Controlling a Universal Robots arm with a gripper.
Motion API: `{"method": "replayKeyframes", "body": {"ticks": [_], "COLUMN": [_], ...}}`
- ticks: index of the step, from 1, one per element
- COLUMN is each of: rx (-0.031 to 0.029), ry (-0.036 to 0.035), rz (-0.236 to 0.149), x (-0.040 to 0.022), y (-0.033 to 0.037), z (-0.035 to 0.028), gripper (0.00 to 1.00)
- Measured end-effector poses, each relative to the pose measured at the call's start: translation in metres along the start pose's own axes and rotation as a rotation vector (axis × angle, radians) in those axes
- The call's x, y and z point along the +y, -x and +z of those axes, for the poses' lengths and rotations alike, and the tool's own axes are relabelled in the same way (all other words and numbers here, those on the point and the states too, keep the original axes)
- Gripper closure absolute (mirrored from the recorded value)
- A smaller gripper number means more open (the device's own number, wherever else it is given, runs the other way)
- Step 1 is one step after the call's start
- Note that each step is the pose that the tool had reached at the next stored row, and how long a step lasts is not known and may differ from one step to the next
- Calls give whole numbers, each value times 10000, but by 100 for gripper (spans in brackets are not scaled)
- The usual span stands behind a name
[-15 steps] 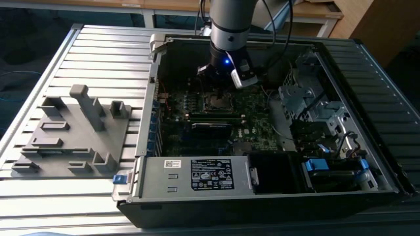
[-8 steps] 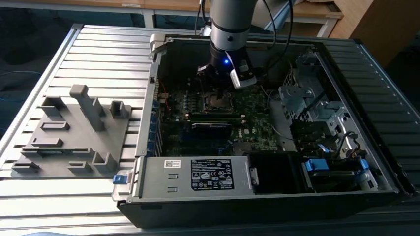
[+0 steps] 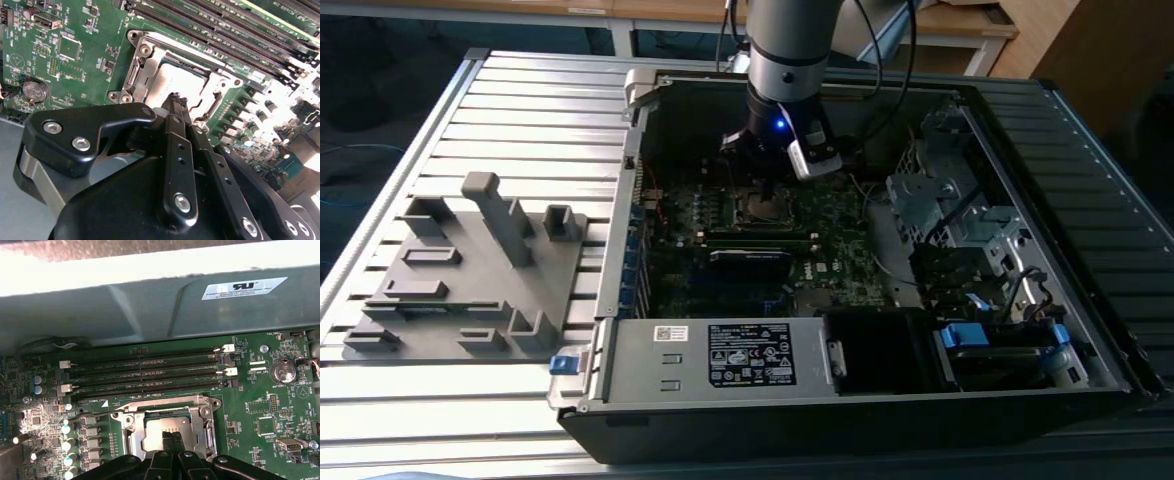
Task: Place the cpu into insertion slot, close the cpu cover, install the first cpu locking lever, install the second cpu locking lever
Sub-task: 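Close the cpu cover, then install the first cpu locking lever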
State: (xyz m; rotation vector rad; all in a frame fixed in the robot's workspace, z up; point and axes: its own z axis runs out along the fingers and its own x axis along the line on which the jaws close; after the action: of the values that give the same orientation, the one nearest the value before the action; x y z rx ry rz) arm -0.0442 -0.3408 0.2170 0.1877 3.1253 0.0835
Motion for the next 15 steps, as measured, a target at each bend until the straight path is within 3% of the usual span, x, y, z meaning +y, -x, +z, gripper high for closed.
{"method": "replayKeyframes", "body": {"ticks": [15], "rx": [-1], "ry": [1], "rz": [0], "x": [3], "y": [0], "z": [-63], "gripper": [89]}}
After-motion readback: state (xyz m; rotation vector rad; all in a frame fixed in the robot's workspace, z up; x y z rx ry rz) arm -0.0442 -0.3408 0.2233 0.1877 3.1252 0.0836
